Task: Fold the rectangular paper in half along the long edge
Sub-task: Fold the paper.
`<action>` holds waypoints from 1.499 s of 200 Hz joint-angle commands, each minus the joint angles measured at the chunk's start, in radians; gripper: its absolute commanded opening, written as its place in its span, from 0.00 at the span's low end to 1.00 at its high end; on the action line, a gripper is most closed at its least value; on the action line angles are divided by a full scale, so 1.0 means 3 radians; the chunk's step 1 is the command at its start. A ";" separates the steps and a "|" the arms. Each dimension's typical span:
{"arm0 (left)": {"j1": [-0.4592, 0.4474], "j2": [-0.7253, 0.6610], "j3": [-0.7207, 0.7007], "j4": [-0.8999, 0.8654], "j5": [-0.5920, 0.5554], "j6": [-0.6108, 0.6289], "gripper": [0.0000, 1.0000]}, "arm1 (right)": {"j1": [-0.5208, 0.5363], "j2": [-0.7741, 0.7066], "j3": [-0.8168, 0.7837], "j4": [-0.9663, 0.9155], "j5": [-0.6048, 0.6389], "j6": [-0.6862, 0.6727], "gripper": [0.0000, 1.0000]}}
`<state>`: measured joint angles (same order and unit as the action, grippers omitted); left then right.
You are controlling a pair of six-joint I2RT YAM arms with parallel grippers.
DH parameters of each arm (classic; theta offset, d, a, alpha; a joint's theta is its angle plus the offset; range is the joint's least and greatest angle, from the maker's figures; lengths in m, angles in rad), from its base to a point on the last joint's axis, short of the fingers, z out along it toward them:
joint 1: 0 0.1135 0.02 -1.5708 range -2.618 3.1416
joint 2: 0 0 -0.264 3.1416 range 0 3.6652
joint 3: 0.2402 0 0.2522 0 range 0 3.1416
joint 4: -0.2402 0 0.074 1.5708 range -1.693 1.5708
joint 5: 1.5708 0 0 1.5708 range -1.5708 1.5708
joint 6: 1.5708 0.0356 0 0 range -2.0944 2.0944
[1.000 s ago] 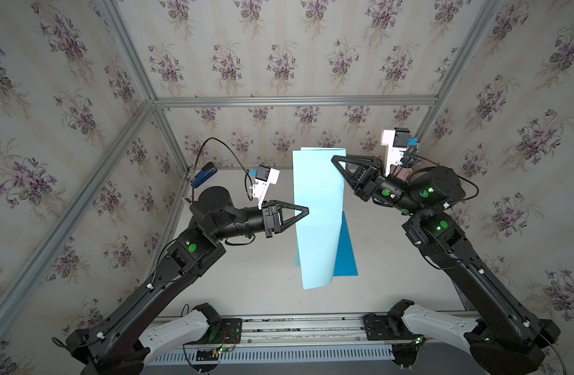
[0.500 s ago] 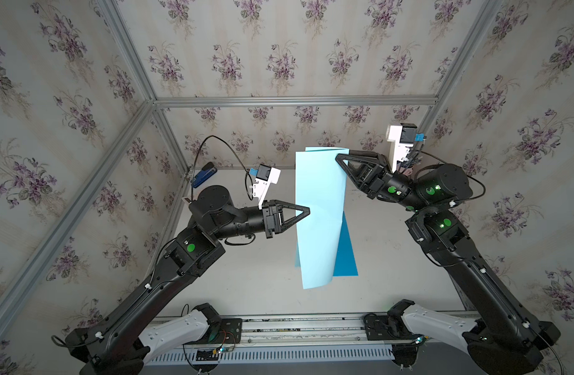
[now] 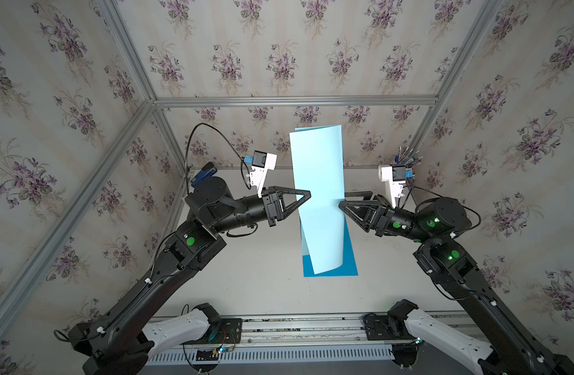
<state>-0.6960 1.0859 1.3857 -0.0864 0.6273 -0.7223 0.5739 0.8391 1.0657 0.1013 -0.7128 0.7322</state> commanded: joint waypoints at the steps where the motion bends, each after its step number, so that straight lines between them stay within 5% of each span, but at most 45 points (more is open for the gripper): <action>1: 0.0003 0.0015 0.0057 0.0133 -0.0033 0.0035 0.00 | 0.0010 -0.0065 -0.0070 0.0167 -0.0107 0.0148 0.44; 30: 0.0004 0.0021 0.0110 0.0114 -0.0067 0.0048 0.00 | 0.0011 -0.0122 -0.0241 0.0590 -0.0275 0.0422 0.37; 78: 0.0003 0.0046 0.0148 0.0240 -0.0013 -0.0081 0.00 | 0.0014 -0.0133 -0.0570 0.1625 -0.0460 0.1038 0.49; 142: 0.0001 0.0179 0.0064 0.0639 0.0222 -0.0478 0.00 | 0.0020 -0.0044 -0.0673 0.2365 -0.0482 0.1421 0.49; 161: 0.0002 0.0171 0.0054 0.0665 0.0235 -0.0507 0.00 | 0.0020 -0.0027 -0.0671 0.2432 -0.0492 0.1450 0.44; 219: 0.0004 0.0093 0.0077 0.0574 0.0201 -0.0466 0.00 | 0.0020 -0.0121 -0.0659 0.2024 -0.0494 0.1208 0.00; 248: 0.0001 0.0081 0.0095 0.0541 0.0206 -0.0447 0.00 | 0.0020 -0.0186 -0.0605 0.1662 -0.0502 0.1030 0.00; 260: 0.0004 0.0081 0.0105 0.0546 0.0207 -0.0445 0.00 | 0.0019 -0.0189 -0.0565 0.1485 -0.0520 0.0966 0.21; 300: 0.0001 0.0077 0.0141 0.0469 0.0198 -0.0381 0.00 | 0.0020 -0.0219 -0.0462 0.0962 -0.0517 0.0722 0.54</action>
<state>-0.6956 1.1126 1.4166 0.0483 0.6872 -0.8639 0.5777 0.7784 0.9092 0.5049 -0.8635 1.0187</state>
